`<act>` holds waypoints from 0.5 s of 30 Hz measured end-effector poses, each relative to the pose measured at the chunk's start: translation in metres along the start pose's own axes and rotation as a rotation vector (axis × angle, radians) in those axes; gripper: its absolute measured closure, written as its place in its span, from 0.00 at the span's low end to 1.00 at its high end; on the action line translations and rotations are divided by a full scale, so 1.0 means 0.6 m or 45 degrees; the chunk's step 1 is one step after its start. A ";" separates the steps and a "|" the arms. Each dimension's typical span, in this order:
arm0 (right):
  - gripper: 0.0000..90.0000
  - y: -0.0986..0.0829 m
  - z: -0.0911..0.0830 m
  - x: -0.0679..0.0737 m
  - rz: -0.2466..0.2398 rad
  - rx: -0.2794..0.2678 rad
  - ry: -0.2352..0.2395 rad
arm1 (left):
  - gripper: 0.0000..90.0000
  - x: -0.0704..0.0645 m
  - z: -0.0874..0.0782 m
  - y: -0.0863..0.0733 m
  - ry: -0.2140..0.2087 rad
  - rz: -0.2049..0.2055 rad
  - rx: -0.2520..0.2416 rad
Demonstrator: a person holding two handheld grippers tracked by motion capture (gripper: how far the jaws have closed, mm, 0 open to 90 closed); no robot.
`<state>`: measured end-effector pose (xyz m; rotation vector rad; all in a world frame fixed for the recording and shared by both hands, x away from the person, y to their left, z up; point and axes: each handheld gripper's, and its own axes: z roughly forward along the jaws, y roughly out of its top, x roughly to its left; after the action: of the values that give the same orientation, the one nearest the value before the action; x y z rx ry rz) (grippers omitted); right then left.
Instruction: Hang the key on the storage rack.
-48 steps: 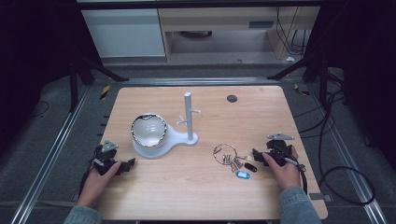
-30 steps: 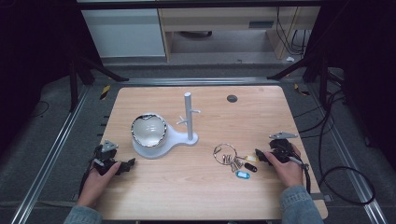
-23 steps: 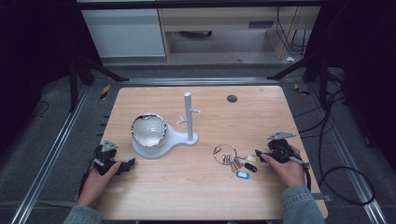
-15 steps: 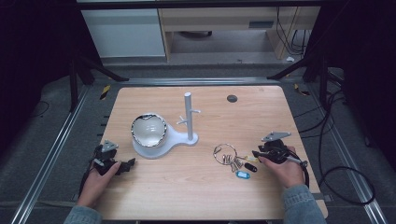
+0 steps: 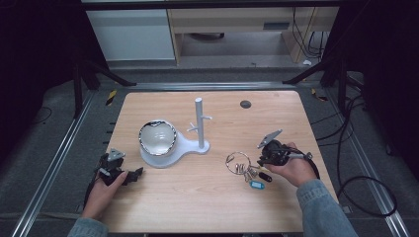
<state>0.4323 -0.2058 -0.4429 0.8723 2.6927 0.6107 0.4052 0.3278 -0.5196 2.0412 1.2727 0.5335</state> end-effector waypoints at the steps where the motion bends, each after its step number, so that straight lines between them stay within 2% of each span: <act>1: 0.86 0.000 0.000 0.000 0.000 0.000 0.000 | 0.00 0.000 0.000 0.000 0.000 0.000 0.000; 3: 0.86 0.017 0.004 -0.002 -0.034 0.048 0.029 | 0.00 0.000 0.000 0.000 0.000 -0.004 0.000; 4: 0.85 0.024 0.007 -0.002 -0.065 0.081 0.033 | 0.00 0.000 0.000 0.000 0.000 -0.004 0.000; 7: 0.86 0.039 0.015 -0.001 -0.105 0.143 0.048 | 0.00 0.000 0.000 0.000 -0.001 -0.004 0.000; 15: 0.87 0.063 0.039 0.003 -0.198 0.270 0.071 | 0.00 0.000 0.000 0.000 -0.001 -0.004 0.000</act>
<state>0.4583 -0.1696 -0.4464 0.6936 2.8799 0.3251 0.4051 0.3276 -0.5196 2.0389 1.2751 0.5316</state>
